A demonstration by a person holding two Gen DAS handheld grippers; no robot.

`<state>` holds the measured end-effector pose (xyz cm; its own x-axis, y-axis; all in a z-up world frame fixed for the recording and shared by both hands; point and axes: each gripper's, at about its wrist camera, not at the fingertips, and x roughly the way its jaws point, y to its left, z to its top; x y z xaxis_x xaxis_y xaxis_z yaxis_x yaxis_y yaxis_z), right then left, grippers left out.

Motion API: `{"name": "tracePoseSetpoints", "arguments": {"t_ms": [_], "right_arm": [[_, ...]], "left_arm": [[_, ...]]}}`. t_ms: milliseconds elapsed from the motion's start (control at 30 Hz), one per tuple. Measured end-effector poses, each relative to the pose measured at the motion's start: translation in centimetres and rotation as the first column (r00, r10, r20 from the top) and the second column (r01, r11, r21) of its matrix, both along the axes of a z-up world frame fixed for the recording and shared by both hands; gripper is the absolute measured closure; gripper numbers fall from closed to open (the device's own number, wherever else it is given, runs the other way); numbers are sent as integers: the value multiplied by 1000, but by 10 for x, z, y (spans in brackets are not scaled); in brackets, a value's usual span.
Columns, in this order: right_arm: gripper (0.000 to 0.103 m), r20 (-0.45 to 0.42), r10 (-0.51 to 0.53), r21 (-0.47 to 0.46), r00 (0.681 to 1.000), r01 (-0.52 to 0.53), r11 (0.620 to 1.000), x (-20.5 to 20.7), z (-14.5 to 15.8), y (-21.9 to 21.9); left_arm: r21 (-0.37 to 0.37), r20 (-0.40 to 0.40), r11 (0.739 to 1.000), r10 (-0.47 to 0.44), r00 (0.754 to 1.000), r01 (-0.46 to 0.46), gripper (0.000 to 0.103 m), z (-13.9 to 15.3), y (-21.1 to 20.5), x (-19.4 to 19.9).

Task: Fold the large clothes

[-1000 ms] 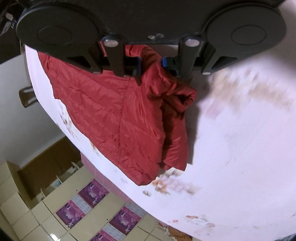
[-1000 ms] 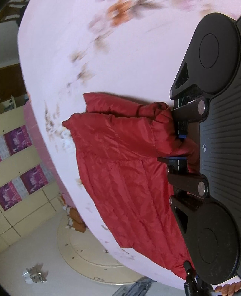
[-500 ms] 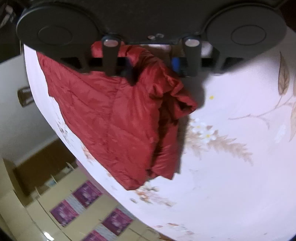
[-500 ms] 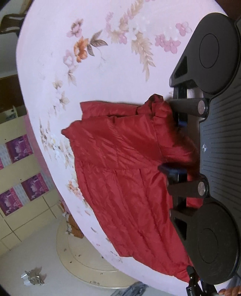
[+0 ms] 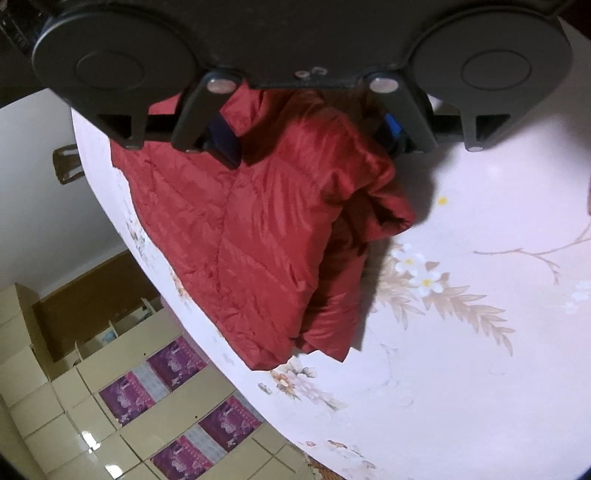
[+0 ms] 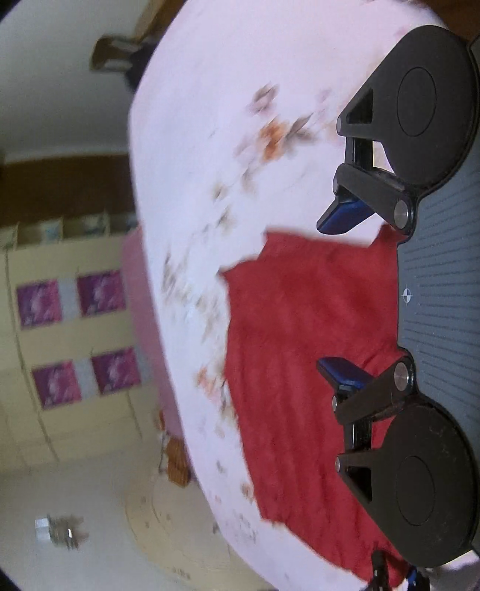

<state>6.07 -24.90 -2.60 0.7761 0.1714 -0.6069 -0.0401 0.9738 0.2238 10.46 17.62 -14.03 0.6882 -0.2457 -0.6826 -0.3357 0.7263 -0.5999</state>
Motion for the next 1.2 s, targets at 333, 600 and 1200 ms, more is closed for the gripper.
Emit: {"name": "tracePoseSetpoints", "arguments": {"t_ms": [333, 600, 1200], "right_arm": [[51, -30, 261, 4, 965, -261, 965, 66, -20, 93], [87, -125, 365, -129, 923, -379, 916, 105, -69, 159], [87, -154, 369, -219, 917, -396, 892, 92, -98, 178]], "left_arm": [[-40, 29, 998, 51, 998, -50, 61, -6, 3, 4], [-11, 46, 999, 30, 998, -30, 72, -5, 3, 3], [96, 137, 995, -53, 989, 40, 81, 20, -4, -2]]}}
